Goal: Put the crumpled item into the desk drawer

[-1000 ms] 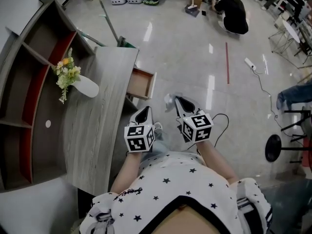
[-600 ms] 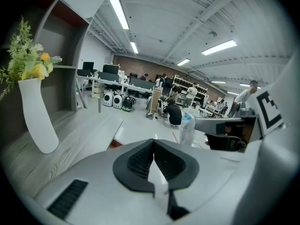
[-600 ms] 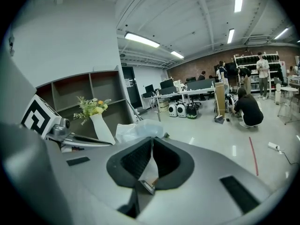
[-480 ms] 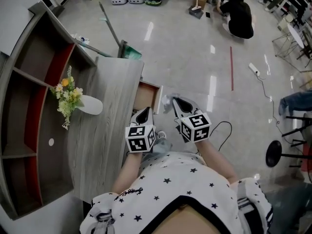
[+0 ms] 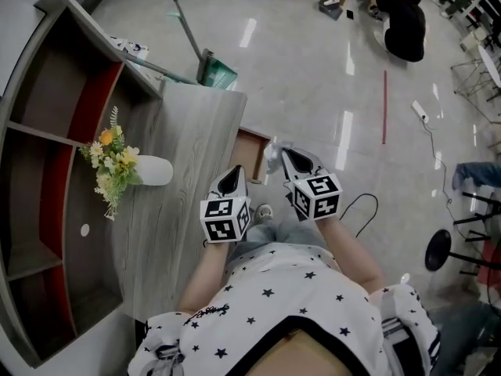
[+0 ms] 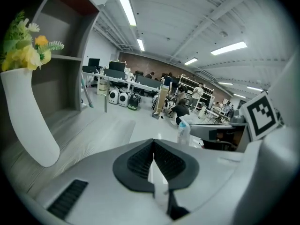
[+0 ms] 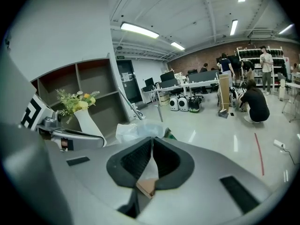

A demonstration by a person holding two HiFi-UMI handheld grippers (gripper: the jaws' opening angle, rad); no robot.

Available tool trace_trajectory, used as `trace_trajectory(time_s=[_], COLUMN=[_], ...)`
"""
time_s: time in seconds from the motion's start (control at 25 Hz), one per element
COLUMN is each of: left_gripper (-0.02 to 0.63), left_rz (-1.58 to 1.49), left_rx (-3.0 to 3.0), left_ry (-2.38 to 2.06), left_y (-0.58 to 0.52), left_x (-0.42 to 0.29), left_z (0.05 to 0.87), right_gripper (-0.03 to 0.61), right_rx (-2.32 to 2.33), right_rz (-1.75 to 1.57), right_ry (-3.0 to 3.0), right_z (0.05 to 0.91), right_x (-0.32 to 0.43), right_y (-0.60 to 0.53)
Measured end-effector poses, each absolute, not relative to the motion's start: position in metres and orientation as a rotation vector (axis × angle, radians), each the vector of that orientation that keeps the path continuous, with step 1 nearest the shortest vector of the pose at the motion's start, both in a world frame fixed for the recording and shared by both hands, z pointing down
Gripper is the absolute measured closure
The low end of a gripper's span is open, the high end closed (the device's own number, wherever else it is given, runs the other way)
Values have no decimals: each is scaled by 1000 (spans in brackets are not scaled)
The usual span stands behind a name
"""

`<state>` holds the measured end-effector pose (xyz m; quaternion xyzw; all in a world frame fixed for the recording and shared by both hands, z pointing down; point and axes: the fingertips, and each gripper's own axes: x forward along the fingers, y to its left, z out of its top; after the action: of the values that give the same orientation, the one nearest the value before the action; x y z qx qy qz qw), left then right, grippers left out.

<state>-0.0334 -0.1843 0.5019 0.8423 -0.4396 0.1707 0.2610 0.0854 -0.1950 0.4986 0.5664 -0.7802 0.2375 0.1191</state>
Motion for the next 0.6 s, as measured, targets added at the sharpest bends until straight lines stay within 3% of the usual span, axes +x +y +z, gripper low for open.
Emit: trace_trajectory(time_s=[0.6], left_gripper=[600], left_rz=[471], left_rx=[2076], left_ry=[-1260], left_y=[-198], left_x=[-64], left_z=[566], right_gripper=[572], right_rx=[1431], right_rz=[751], right_ry=[-2236], right_z=[603], right_x=[54], right_y=[-252])
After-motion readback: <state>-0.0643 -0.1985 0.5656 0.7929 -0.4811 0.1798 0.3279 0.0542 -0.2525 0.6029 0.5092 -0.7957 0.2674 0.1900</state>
